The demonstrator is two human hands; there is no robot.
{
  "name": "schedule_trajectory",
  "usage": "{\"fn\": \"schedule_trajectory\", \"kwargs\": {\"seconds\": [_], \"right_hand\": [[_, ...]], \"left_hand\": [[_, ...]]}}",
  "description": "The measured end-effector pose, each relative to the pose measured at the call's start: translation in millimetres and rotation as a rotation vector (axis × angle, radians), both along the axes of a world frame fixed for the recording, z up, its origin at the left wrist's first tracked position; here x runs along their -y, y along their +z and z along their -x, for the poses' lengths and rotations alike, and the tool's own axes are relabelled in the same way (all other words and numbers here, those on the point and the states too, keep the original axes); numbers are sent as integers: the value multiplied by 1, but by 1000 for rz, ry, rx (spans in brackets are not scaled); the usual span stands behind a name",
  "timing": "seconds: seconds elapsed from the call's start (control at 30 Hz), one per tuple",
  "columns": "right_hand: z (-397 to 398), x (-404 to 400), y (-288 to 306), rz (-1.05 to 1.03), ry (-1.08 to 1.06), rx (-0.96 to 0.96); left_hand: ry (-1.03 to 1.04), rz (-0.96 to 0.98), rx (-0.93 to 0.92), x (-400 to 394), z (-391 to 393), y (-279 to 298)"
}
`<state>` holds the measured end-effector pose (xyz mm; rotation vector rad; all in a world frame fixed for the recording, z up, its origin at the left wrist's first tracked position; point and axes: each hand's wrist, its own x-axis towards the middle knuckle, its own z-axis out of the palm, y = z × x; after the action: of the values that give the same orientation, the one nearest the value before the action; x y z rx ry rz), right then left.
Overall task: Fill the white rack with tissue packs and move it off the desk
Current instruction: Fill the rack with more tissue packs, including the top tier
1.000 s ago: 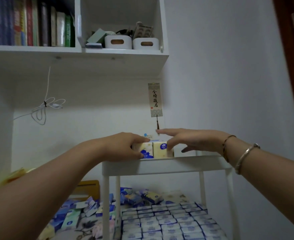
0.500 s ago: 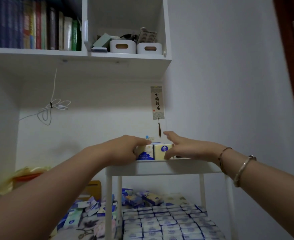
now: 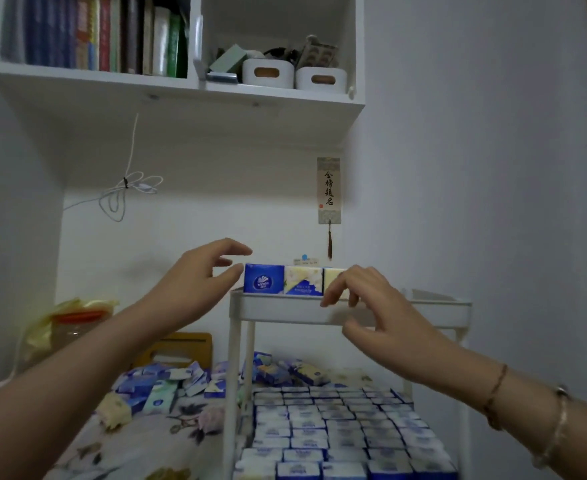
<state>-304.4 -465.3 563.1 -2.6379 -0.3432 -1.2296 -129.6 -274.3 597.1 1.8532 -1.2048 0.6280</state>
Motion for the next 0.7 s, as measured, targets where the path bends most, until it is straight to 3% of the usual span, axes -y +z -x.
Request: {"fn": "schedule_trajectory", "kwargs": {"seconds": [0.13,0.47,0.6,0.7], "right_hand": [[-12,-4,-27,-2,48,-97],[-138,36,-109,-169,-85,-390],[-208,55,-121,-267,-177,-412],[-265,70,-125,-311,-197,-468]], "left_hand": [[24,124,-109,-6,-16,-25],[165,110,-461,21,-121,-170],[218,46,-557,38,-165,-211],[247,-66,-527,59,-200,-228]]}}
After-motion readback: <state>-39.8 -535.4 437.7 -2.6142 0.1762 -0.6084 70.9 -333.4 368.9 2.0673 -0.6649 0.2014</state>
